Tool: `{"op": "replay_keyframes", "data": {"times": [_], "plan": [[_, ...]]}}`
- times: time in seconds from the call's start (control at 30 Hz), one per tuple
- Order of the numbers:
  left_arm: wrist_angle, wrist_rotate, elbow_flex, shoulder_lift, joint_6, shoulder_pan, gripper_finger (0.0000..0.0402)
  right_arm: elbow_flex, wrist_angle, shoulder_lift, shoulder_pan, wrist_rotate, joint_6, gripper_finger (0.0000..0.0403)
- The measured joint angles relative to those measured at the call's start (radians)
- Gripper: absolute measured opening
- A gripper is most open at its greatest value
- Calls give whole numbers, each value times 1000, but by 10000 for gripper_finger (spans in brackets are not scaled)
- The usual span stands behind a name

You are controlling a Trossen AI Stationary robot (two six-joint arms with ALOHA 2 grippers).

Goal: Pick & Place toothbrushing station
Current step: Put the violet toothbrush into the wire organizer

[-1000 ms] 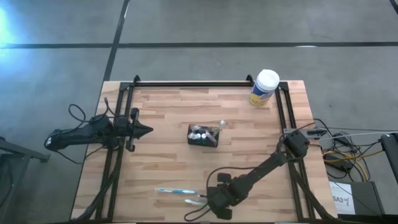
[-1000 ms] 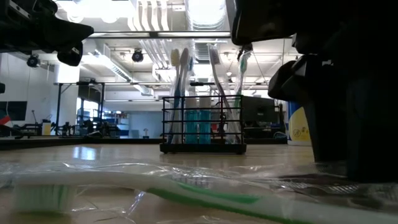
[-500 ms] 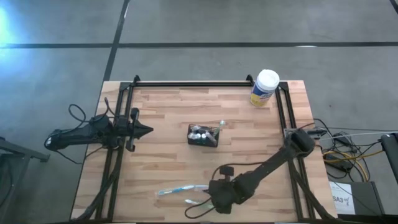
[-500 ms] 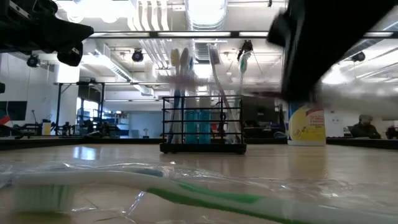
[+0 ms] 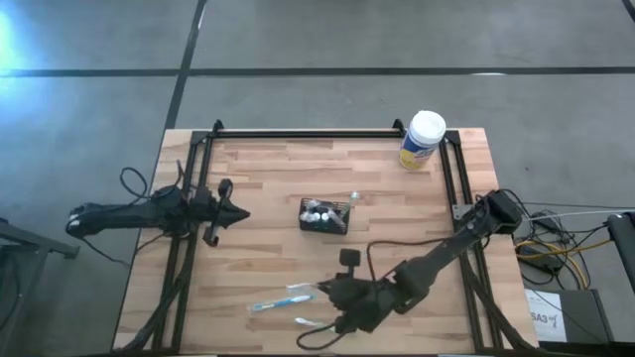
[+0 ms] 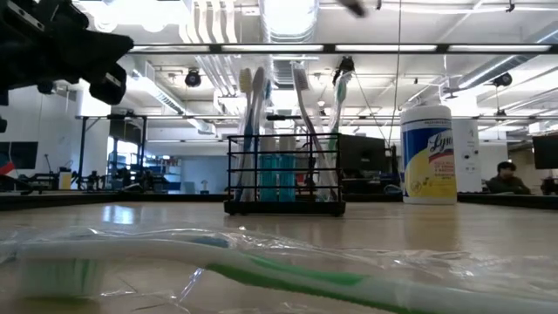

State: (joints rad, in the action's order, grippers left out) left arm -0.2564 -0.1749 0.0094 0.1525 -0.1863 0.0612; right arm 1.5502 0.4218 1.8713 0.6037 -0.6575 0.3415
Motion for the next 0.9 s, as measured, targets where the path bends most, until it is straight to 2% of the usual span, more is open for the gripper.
{"op": "replay_keyframes", "data": {"times": [0.1,0.23,0.37,0.5,0.67,0.77,0.9], "plan": [[-43,-3,3,66,-4,-5,42,-15,-95,0,-32,-1,-87,14],[-156,-21,2,154,7,-30,94,-60,-287,-2,-75,10,-226,14],[-257,-20,6,240,24,-57,157,-138,-482,-35,-135,123,-313,13],[-310,-17,26,315,28,-70,206,-249,-655,-68,-182,139,-363,13],[-315,-14,80,408,52,-77,223,-412,-976,-84,-216,247,-428,13],[-324,-21,127,476,59,-90,223,-498,-1174,-87,-230,251,-472,13],[-329,-26,201,580,80,-108,225,-564,-1356,-84,-239,248,-531,13]]}}
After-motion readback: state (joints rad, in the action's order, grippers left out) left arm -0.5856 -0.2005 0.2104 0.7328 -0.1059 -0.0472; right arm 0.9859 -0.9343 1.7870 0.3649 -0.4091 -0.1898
